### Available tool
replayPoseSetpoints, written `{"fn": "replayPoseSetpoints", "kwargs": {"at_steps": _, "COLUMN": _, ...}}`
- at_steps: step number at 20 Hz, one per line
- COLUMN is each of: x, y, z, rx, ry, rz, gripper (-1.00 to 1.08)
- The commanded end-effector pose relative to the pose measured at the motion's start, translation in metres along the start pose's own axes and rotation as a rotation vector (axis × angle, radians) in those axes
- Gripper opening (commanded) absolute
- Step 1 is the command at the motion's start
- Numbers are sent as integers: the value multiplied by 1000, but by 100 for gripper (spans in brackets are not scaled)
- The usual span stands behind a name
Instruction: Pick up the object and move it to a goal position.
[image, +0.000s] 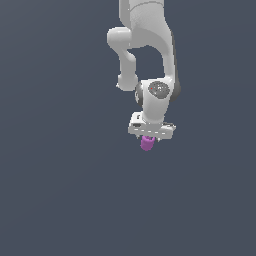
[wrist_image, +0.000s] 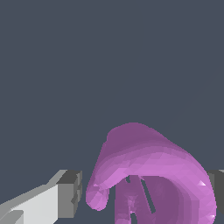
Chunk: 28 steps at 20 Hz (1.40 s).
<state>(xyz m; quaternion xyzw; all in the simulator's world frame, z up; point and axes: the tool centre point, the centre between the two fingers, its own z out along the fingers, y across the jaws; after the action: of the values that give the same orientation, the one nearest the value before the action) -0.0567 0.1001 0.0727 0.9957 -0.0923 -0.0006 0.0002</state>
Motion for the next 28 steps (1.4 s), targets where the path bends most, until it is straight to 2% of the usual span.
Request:
{"fn": "replayPoseSetpoints", "kwargs": {"at_steps": 1, "x": 1, "y": 0, "z": 5, "rx": 0, "ry": 1, "rz": 0, "gripper": 100}}
{"fn": "replayPoseSetpoints", "kwargs": {"at_steps": 3, "x": 1, "y": 0, "z": 6, "rx": 0, "ry": 1, "rz": 0, "gripper": 100}}
{"fn": "replayPoseSetpoints", "kwargs": {"at_steps": 4, "x": 1, "y": 0, "z": 6, "rx": 0, "ry": 1, "rz": 0, "gripper": -100}}
{"fn": "replayPoseSetpoints", "kwargs": {"at_steps": 18, "x": 4, "y": 4, "z": 4, "rx": 1, "ry": 3, "rz": 0, "gripper": -100}}
{"fn": "replayPoseSetpoints", "kwargs": {"at_steps": 23, "x": 16, "y": 25, "z": 2, "rx": 1, "ry": 3, "rz": 0, "gripper": -100}}
{"fn": "replayPoseSetpoints", "kwargs": {"at_steps": 28, "x": 36, "y": 61, "z": -3, "rx": 1, "ry": 2, "rz": 0, "gripper": -100}}
